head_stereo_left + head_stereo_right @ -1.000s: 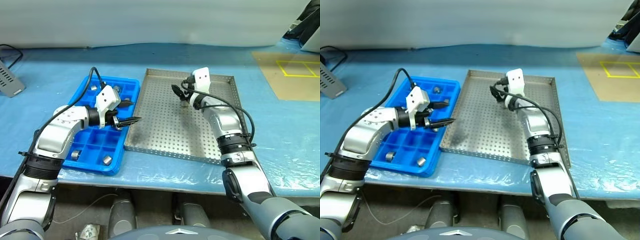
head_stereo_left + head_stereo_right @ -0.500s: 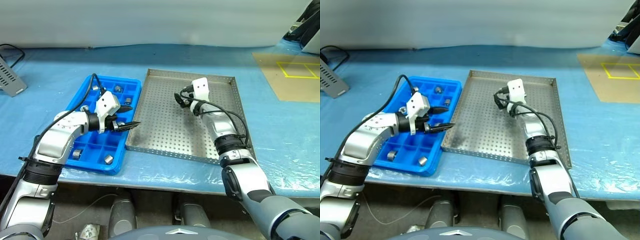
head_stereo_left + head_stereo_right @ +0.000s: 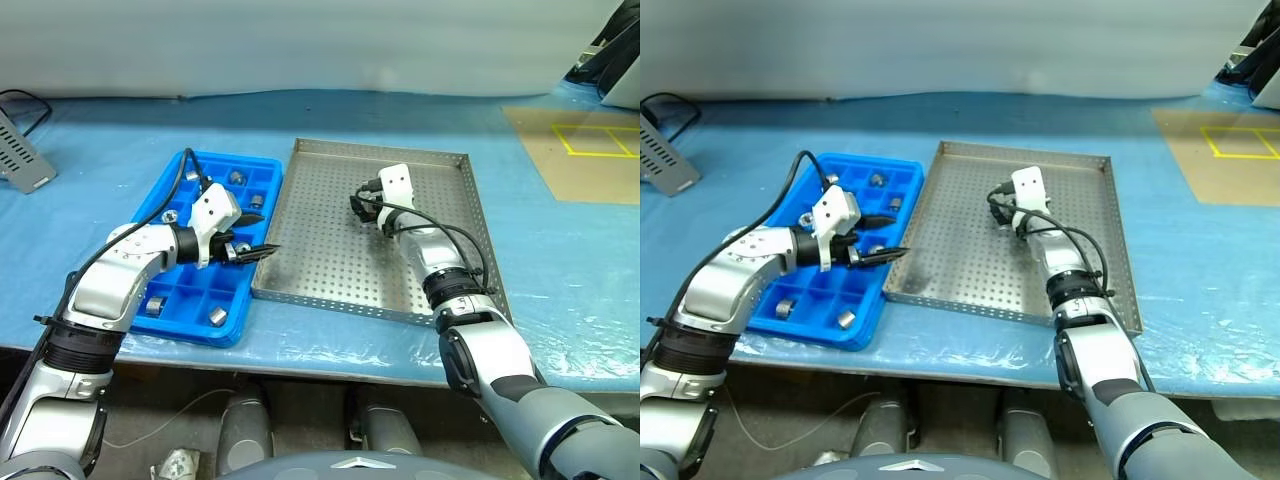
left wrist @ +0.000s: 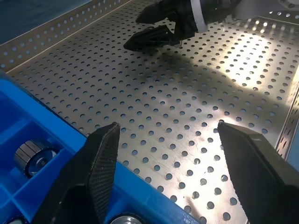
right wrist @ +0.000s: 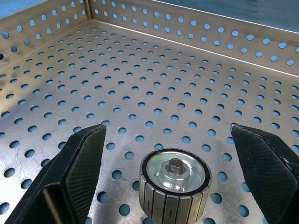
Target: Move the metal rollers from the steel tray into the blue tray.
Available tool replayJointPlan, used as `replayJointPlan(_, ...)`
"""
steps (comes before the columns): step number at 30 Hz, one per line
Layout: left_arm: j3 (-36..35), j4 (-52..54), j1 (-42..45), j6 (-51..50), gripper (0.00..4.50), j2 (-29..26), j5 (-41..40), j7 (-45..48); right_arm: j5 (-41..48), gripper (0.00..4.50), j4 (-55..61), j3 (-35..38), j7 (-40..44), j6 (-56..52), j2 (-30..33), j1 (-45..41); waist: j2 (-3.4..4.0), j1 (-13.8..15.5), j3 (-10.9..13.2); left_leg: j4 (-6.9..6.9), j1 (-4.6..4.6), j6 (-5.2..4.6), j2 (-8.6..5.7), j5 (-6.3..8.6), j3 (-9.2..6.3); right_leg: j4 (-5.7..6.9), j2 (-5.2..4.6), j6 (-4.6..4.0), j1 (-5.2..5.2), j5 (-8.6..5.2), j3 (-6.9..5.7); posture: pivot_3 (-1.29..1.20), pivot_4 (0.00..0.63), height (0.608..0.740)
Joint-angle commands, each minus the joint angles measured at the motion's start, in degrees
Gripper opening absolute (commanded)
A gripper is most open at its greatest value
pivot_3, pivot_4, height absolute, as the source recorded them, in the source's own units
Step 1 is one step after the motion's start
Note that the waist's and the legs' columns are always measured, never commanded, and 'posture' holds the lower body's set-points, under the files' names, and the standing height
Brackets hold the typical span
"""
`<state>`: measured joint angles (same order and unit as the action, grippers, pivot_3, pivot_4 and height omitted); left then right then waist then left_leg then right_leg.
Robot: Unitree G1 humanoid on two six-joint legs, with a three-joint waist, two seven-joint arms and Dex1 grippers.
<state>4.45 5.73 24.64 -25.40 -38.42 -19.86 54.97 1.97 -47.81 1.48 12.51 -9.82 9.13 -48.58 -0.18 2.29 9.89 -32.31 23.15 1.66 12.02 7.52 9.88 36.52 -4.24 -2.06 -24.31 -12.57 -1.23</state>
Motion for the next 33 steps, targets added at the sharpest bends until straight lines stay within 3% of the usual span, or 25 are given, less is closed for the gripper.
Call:
replayJointPlan(1,-1.2,2.6,0.1,0.3,3.55,-0.6,0.0,-0.1,1.4,4.48,-0.2,1.9,-0.9,-0.7,-0.6,-0.4,0.0,0.0,0.0,0.0,0.0,-0.01,0.0,0.01,0.0,0.01,0.0,0.0,-0.01,0.0,0.0,-0.1,0.15,0.74)
replayJointPlan(10,-1.2,2.3,-0.9,1.2,3.55,-0.7,0.3,0.0,4.7,4.48,-1.1,6.0,-2.6,-6.9,-1.6,-0.6,0.0,0.1,0.0,-0.01,-0.01,-0.08,0.0,0.05,0.0,0.03,0.0,-0.01,0.0,-0.01,0.0,-0.11,0.15,0.74)
replayJointPlan(13,-1.1,1.8,-0.9,1.5,3.55,-0.5,0.6,0.0,4.4,3.87,-0.8,5.7,-2.5,-7.0,-1.5,-0.4,0.0,0.1,0.0,-0.02,-0.01,-0.08,-0.02,0.06,0.0,0.04,-0.03,0.0,0.0,-0.01,0.0,-0.11,0.15,0.74)
replayJointPlan(17,-1.0,1.7,-0.6,1.3,3.55,-0.4,0.8,-0.1,2.8,2.6,0.6,4.0,-2.5,-6.4,-1.2,-0.1,0.0,0.0,0.0,0.0,-0.02,-0.08,-0.01,0.06,0.0,0.04,-0.02,0.0,0.0,-0.01,0.0,-0.11,0.15,0.74)
replayJointPlan(19,-1.1,1.8,-0.4,1.1,3.55,-0.4,0.8,0.0,2.9,2.6,2.3,3.3,-1.2,-6.3,-1.4,0.2,0.0,0.0,0.0,0.01,-0.01,-0.08,-0.01,0.06,0.0,0.03,-0.02,0.0,-0.02,-0.02,0.0,-0.11,0.15,0.74)
replayJointPlan(23,-1.6,3.2,-0.9,0.0,3.55,-0.5,-0.7,0.6,3.6,1.74,5.9,2.4,1.1,-7.3,-1.8,0.9,0.01,-0.1,0.0,0.05,0.01,-0.08,0.0,0.06,0.03,0.03,-0.02,-0.01,-0.08,-0.02,0.01,-0.1,0.15,0.74)
replayJointPlan(27,-2.9,3.8,-1.8,-0.2,3.55,-1.6,-1.1,0.9,4.3,1.65,12.9,0.7,4.7,-11.0,-2.3,0.6,0.04,0.0,0.0,0.08,0.06,-0.08,-0.01,0.06,0.05,0.0,-0.02,-0.02,-0.15,-0.03,0.03,-0.09,0.15,0.74)
replayJointPlan(33,-11.0,3.0,-6.0,-1.6,3.55,-8.2,-3.0,2.0,5.6,1.65,26.1,-7.2,18.9,-16.6,-1.4,-2.0,0.05,-0.2,0.0,0.22,0.1,-0.04,0.04,0.03,0.07,0.01,0.05,-0.05,-0.35,-0.05,0.07,-0.03,0.15,0.74)
